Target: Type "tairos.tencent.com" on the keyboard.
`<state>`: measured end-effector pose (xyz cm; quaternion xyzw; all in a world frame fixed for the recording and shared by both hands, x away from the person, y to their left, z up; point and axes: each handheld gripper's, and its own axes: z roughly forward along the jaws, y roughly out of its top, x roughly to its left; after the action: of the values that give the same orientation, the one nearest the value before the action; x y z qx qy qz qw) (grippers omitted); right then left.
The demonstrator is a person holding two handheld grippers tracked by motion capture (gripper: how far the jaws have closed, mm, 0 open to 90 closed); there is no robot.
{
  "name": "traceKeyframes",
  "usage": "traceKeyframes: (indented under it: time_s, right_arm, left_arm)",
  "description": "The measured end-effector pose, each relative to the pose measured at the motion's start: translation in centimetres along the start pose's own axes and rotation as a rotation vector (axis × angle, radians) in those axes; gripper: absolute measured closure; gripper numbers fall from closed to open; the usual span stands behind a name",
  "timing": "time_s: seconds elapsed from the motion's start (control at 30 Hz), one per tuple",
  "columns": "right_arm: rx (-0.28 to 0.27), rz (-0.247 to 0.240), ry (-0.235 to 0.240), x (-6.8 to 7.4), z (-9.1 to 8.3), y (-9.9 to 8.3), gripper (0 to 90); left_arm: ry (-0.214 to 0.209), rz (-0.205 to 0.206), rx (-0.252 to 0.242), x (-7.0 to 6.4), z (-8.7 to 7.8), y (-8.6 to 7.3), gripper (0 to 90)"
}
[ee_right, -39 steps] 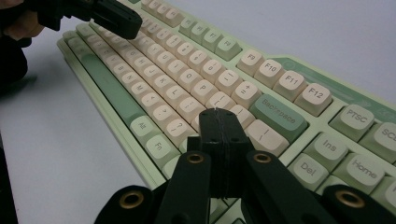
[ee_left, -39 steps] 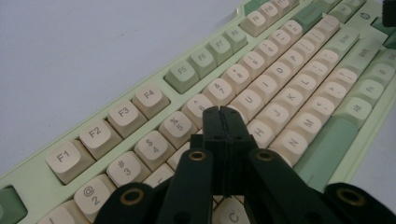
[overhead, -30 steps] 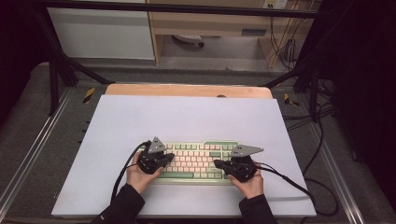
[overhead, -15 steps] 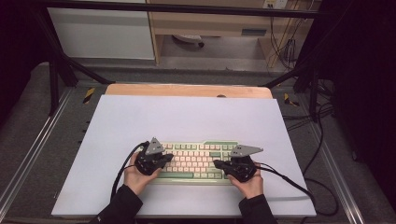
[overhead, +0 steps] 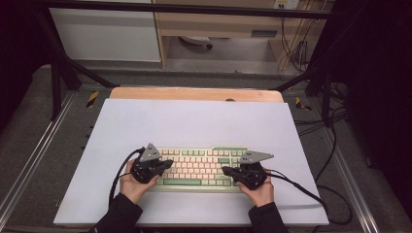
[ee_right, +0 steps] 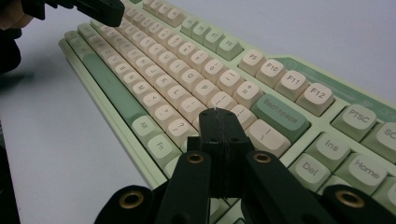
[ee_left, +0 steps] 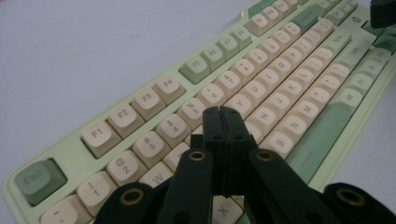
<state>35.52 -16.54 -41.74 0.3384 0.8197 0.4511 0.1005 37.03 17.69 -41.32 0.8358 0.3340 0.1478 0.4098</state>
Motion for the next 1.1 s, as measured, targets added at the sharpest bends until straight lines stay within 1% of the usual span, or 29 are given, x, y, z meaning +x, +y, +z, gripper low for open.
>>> traceKeyframes:
  time_s: [0.07,0.17,0.43,0.63,0.8,0.87,0.93,0.97,1.1]
  right_arm:
    - [0.0,-0.001,0.001,0.0,0.0,0.0,90.0]
    - [0.004,0.004,0.002,0.0,0.1,-0.1,90.0]
    - [0.008,-0.001,0.004,0.0,0.2,-0.1,90.0]
    - [0.008,0.0,0.005,0.0,0.2,-0.1,90.0]
    - [0.008,-0.001,0.006,0.0,0.2,-0.1,90.0]
    - [0.007,-0.001,0.006,0.0,0.2,-0.1,90.0]
    - [0.006,-0.001,0.005,0.0,0.2,-0.1,90.0]
    - [0.006,0.0,0.005,0.0,0.2,-0.1,90.0]
    - [0.007,0.001,0.006,0.1,0.2,-0.1,90.0]
  left_arm:
    - [0.002,-0.008,-0.001,0.3,-0.1,-0.1,90.0]
    - [0.01,-0.008,0.006,0.5,0.0,-0.1,90.0]
    - [0.024,-0.013,0.011,0.8,0.1,-0.2,90.0]
    - [0.033,-0.013,0.023,0.9,0.5,-0.4,90.0]
    - [0.041,-0.015,0.044,1.0,1.1,-0.7,90.0]
    - [0.039,-0.017,0.04,1.0,1.2,-0.8,90.0]
    - [0.042,-0.011,0.044,0.9,1.3,-0.8,90.0]
    - [0.041,-0.008,0.054,0.9,1.4,-0.8,90.0]
    - [0.037,-0.01,0.042,0.7,1.4,-0.9,90.0]
